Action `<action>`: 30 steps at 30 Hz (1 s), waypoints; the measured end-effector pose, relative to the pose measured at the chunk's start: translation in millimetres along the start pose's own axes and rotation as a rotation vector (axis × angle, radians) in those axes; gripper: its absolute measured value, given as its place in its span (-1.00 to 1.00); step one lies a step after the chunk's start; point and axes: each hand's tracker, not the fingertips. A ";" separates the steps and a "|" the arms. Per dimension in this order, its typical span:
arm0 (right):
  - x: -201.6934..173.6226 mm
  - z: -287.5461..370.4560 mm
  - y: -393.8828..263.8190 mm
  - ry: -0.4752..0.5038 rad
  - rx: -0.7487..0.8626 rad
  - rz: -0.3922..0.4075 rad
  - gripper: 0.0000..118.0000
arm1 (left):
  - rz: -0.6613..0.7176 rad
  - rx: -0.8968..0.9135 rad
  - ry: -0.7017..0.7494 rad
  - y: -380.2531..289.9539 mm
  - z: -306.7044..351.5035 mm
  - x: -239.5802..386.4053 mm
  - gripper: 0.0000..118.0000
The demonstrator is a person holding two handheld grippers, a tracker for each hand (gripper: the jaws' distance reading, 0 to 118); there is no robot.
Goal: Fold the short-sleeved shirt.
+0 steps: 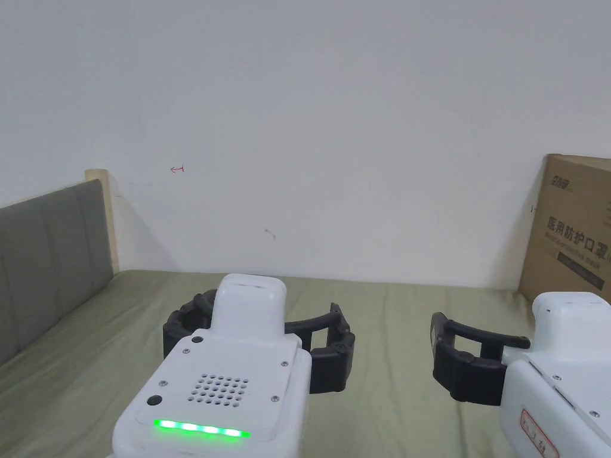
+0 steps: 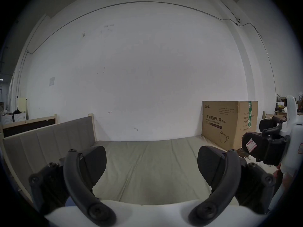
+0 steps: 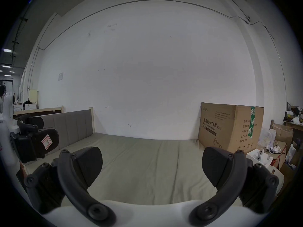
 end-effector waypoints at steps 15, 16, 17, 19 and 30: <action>-0.8 0.2 -5.6 0.003 -0.018 -0.017 1.00 | 0.071 -0.048 0.053 -2.9 -5.9 -11.3 0.91; -0.4 -0.1 -6.0 0.005 -0.023 -0.020 1.00 | 0.068 -0.048 0.053 -2.7 -5.8 -11.7 0.91; -0.1 -0.5 -6.3 0.005 -0.025 -0.024 1.00 | 0.068 -0.047 0.051 -2.4 -5.5 -11.9 0.91; 0.6 -1.7 -6.8 0.003 -0.029 -0.029 1.00 | 0.083 -0.045 0.038 -1.2 -5.4 -13.4 0.91; 3.6 -6.1 -8.3 -0.004 -0.038 -0.049 1.00 | 0.106 -0.053 0.035 0.3 -9.2 -11.7 0.91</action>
